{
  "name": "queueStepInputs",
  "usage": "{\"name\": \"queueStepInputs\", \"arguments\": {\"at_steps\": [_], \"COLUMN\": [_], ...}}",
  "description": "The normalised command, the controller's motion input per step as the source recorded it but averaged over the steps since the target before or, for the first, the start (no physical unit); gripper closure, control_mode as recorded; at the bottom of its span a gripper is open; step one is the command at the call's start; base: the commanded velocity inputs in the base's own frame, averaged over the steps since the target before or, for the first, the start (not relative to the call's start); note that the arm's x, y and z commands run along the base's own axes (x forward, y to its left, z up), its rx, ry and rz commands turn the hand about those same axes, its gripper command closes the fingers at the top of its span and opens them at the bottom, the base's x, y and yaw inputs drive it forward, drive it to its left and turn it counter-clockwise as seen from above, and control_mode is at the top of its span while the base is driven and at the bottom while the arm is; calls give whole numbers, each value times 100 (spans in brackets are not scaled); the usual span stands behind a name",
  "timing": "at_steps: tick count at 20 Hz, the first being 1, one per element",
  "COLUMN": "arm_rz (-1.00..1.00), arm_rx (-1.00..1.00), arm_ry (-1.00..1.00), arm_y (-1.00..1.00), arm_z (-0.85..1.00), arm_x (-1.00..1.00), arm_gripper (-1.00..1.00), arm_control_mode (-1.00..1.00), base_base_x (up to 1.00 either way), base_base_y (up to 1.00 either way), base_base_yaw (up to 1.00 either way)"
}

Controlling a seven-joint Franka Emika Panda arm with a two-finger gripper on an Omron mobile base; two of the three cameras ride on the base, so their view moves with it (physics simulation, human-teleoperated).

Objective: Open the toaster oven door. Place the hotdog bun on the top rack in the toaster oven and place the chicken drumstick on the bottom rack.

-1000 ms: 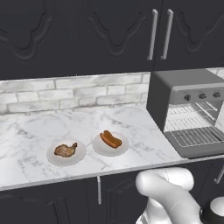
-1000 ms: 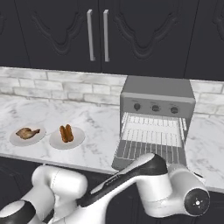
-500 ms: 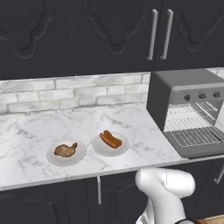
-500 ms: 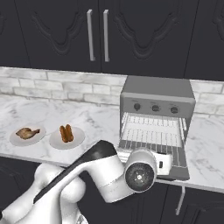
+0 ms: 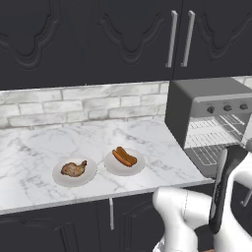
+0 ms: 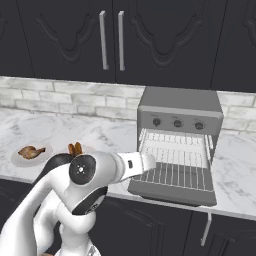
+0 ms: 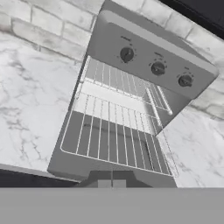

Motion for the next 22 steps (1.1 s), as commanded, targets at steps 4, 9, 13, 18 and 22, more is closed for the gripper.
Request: {"name": "queueStepInputs", "arguments": {"at_steps": [4, 9, 13, 18, 22], "arm_rz": [1, 7, 8, 16, 25], "arm_rx": [-34, -27, -10, 0, 0], "arm_ry": [27, 25, 26, 25, 18], "arm_y": [56, 43, 46, 41, 32], "arm_z": [21, 24, 6, 0, 0], "arm_x": [3, 0, 0, 0, 0], "arm_gripper": [100, 100, 100, 100, 100], "arm_control_mode": [-100, -100, -100, -100, -100], "base_base_x": [0, 0, 0, 0, 0], "base_base_y": [0, 0, 0, 0, 0], "base_base_yaw": [0, 0, 0, 0, 0]}}
